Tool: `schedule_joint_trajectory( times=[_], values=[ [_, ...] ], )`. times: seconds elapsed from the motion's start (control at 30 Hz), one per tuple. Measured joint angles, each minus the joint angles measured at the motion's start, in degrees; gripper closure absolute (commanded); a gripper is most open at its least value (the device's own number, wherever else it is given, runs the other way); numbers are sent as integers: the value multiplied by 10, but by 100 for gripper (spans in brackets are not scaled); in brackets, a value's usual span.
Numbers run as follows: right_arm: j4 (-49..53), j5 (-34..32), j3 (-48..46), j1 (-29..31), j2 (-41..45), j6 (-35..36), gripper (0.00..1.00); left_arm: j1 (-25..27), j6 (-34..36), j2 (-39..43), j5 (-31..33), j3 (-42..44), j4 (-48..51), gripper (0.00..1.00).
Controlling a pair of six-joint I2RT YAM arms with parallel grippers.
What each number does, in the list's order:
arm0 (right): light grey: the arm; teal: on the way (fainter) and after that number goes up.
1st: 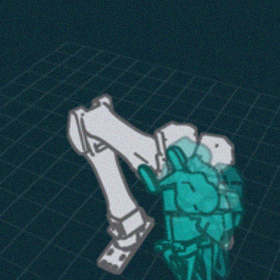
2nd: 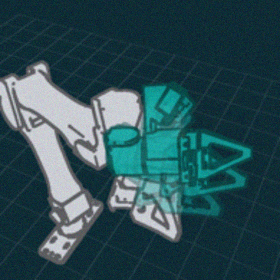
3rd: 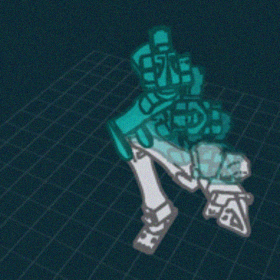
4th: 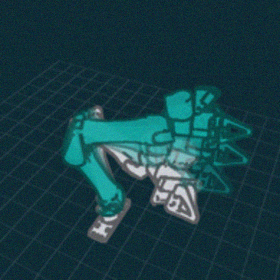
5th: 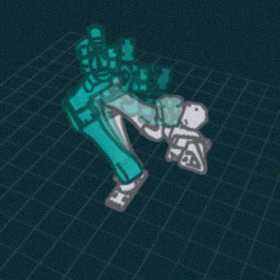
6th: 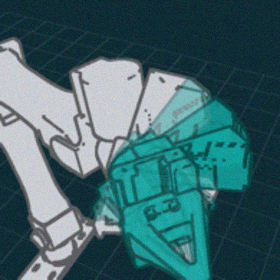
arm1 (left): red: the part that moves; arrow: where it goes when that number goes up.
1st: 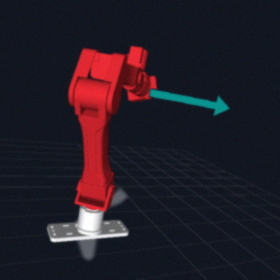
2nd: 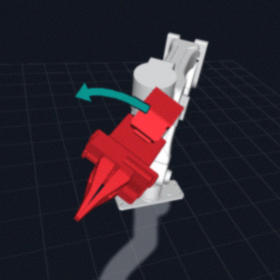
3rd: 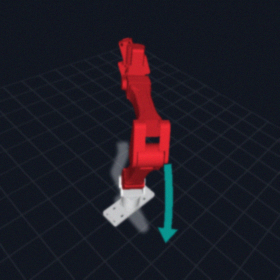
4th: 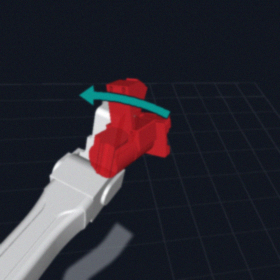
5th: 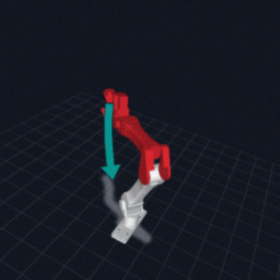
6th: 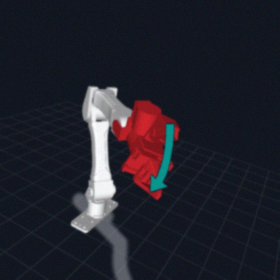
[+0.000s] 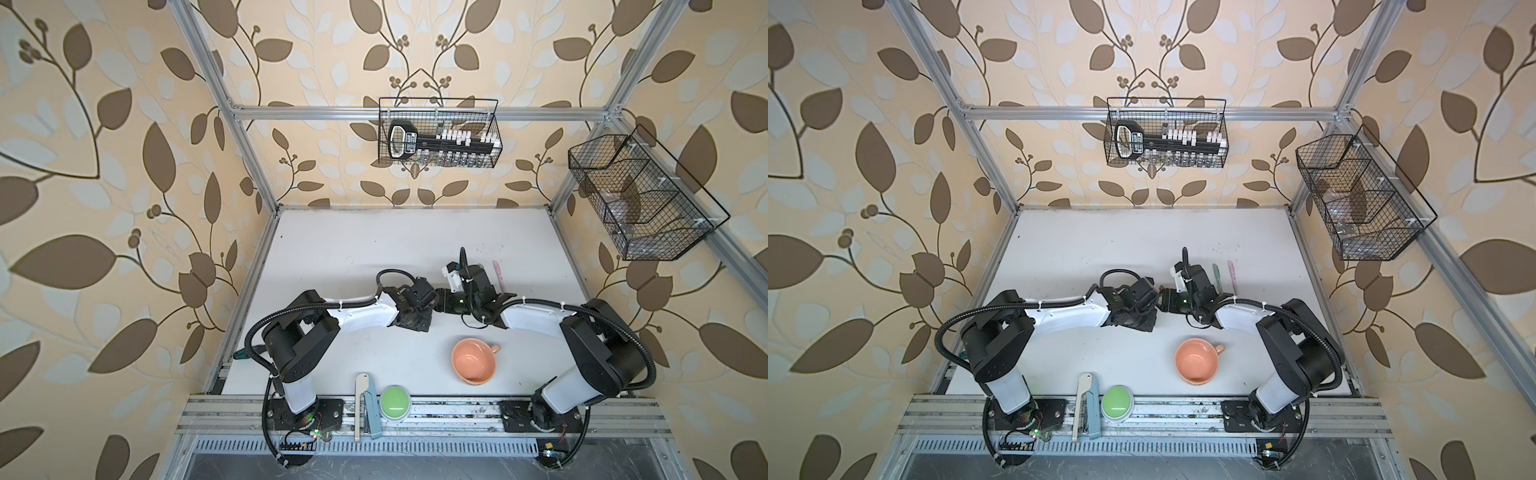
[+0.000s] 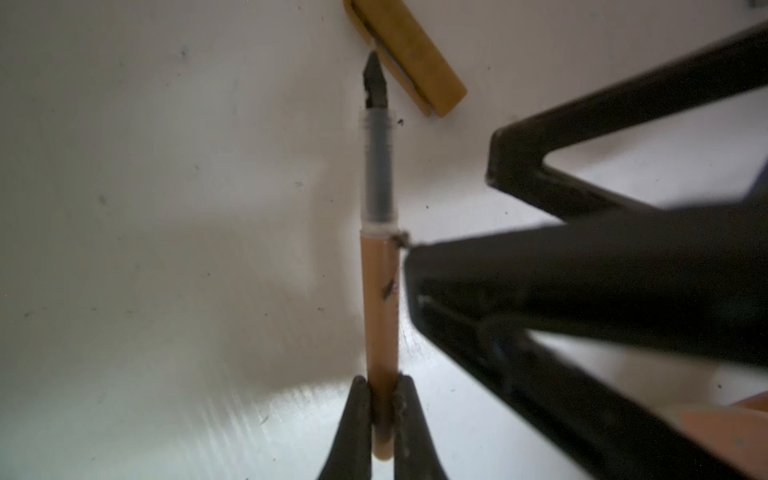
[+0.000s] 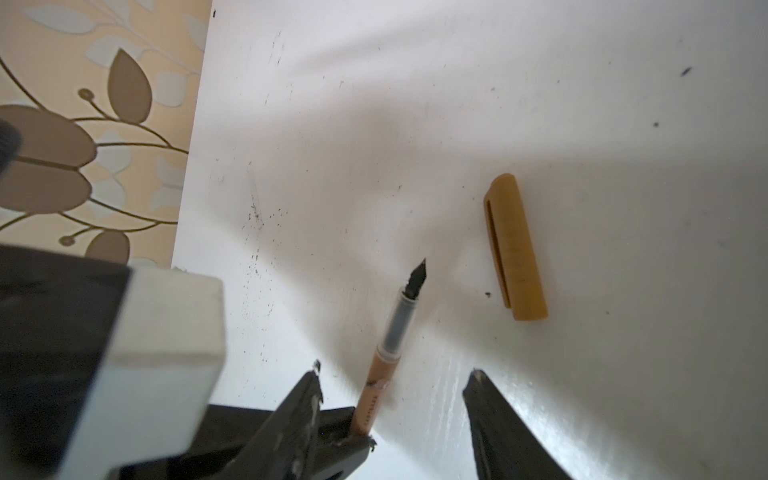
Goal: Insert the pens into the pen caps
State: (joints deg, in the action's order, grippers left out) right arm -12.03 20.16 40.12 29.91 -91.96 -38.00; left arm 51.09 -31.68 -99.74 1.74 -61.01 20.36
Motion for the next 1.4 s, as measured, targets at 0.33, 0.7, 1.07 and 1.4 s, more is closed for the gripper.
schedule_joint_trajectory(
  times=[0.33, 0.7, 1.07, 1.4],
  values=[
    [-58, 33, 7, 0, -43, -30, 43, 0, 2, 19, 2, 1, -1, 98],
    [-94, 49, 23, 3, -71, -53, 56, 0, 2, 45, 2, 5, -6, 96],
    [-109, 62, 32, 4, -76, -66, 95, 0, 3, 51, 2, 8, -11, 75],
    [-86, 77, 32, -27, -35, -58, 100, -11, 1, 168, 8, 57, -18, 26]
  ],
)
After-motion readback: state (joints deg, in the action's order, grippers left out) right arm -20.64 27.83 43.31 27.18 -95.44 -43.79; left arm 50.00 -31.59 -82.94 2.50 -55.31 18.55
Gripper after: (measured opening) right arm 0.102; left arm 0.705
